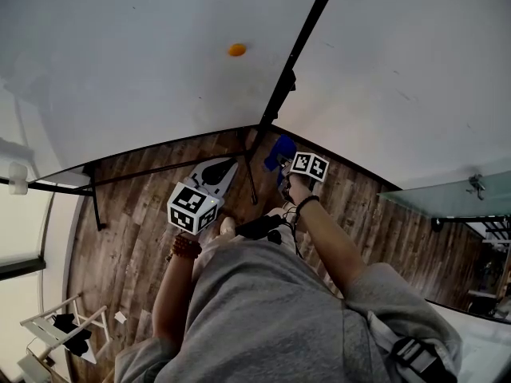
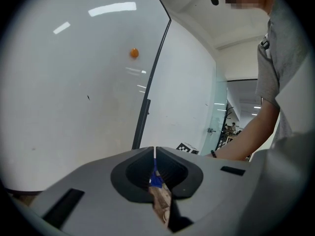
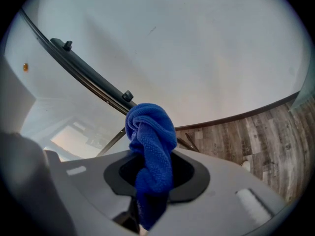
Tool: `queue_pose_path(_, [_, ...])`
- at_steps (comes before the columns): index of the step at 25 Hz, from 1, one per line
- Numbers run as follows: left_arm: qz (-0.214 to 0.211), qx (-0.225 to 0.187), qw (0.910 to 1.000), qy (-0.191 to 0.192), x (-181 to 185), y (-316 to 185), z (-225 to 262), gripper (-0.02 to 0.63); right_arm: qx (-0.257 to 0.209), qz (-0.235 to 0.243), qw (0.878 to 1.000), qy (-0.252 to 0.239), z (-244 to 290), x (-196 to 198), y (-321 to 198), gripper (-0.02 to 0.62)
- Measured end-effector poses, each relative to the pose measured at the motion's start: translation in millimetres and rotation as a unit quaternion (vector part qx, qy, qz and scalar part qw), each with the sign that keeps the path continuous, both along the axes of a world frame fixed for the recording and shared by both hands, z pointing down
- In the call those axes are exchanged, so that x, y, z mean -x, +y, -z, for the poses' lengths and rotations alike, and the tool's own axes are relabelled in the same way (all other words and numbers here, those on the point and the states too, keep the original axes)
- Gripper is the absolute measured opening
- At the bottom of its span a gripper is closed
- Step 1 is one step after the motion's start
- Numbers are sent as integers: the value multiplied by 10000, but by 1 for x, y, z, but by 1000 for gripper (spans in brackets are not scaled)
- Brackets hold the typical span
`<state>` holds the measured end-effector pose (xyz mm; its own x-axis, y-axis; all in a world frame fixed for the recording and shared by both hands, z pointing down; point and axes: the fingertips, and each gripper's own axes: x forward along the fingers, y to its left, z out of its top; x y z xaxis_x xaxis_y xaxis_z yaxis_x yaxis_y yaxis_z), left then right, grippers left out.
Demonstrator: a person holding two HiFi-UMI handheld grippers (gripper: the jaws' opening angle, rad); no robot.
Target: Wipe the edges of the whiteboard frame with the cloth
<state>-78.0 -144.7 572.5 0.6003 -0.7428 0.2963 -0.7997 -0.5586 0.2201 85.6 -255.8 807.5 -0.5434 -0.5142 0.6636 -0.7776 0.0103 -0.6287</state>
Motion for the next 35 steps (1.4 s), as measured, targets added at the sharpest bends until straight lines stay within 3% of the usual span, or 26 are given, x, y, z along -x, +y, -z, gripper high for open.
queue_pose_path(7, [417,-233,9988,-58,14,3,9,20,-1145,512,9892,759,53,7,6,117])
queue_pose_path(14, [1111,-596,9919,-177,37,1,22,20,-1990,714,9730,931,108,28,15,123])
queue_pose_path(20, [1398,-825,9864,-269,43,-2,31,20,-2678,645,9551,1091,155,37,22,126])
queue_pose_path(27, [1464,-1015,9832,-396,37,-8,45,20,-3460,598,9256,1415,213,41,29,127])
queue_pose_path(35, [1623,-1373,9749,-661,39,-16,63,20,-4403,610,8764,1855,278,59,44,127])
